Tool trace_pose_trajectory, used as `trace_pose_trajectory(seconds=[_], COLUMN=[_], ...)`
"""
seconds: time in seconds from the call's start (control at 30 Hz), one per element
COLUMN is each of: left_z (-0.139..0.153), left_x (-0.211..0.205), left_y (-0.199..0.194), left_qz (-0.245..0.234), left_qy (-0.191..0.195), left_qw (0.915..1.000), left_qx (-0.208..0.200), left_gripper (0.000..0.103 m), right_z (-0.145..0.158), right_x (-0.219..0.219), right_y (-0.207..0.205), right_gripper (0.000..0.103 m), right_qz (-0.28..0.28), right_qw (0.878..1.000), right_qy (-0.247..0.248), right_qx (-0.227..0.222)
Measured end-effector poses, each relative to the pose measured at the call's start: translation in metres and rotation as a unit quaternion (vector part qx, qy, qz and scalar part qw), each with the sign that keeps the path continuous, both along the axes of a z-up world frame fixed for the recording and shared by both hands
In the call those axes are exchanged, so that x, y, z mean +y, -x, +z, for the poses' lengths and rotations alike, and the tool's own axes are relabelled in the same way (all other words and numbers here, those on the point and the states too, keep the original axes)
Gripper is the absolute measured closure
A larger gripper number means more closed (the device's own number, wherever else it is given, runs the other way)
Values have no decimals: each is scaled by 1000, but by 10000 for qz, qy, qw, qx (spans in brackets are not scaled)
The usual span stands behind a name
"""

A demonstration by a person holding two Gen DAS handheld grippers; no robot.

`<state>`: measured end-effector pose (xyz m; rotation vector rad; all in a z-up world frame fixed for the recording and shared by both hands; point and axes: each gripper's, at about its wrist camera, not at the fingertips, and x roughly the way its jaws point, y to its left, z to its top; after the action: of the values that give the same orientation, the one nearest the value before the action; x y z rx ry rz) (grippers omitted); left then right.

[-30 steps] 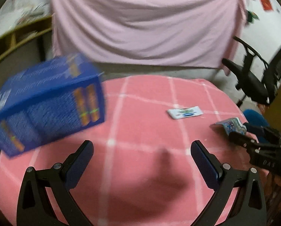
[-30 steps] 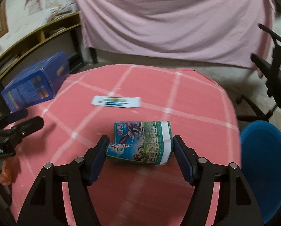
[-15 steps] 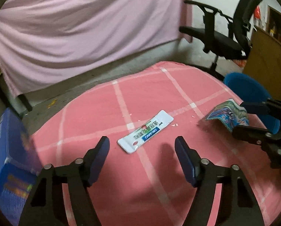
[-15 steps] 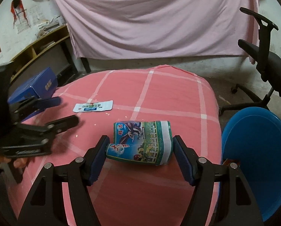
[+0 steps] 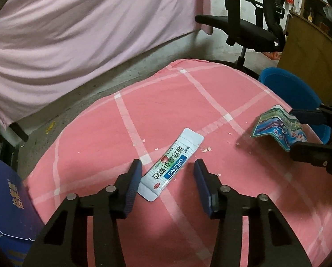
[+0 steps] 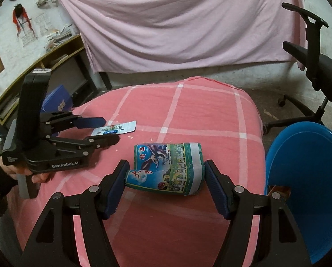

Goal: Collect trash
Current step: 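Grasp the blue-green snack bag with the right tool while the left tool grasps the white tube sachet, then carry the sachet and snack bag over the blue bucket with both tools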

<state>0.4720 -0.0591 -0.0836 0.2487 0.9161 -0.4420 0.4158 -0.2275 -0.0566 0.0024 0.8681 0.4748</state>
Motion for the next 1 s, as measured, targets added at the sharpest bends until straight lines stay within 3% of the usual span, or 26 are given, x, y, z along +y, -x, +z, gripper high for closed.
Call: trace_pose_trajectory(seconds=[0.13, 0.27, 0.37, 0.53, 0.63, 0.8, 1.0], left_z=[2, 6, 9, 19, 31, 66, 107], left_x=[-3, -5, -2, 3, 4, 8, -10], left_y=[2, 3, 8, 34, 57, 88, 113], left_qz=[-59, 121, 364, 808, 1096, 1376, 1365], left_qy=[65, 120, 382, 944, 1199, 1821, 1893], left_qw=[9999, 9996, 9981, 9922, 9859, 9650, 9463], left_qx=[123, 220, 303, 99, -406, -1289, -2236], left_gripper=[84, 87, 88, 88, 88, 88, 88], right_z=[0, 1, 3, 9, 15, 34, 64], right_x=[-5, -7, -6, -6, -7, -18, -39], right_y=[0, 1, 3, 10, 18, 40, 69], right_gripper=[36, 36, 36, 36, 36, 36, 36], right_qz=[-46, -109, -109, -88, -95, -282, -557], right_qw=[9999, 9997, 9996, 9993, 9983, 9895, 9624], right_qy=[-109, -215, -253, -290, -336, -569, -857], right_qx=[15, 42, 10, -212, -461, -1297, -2516])
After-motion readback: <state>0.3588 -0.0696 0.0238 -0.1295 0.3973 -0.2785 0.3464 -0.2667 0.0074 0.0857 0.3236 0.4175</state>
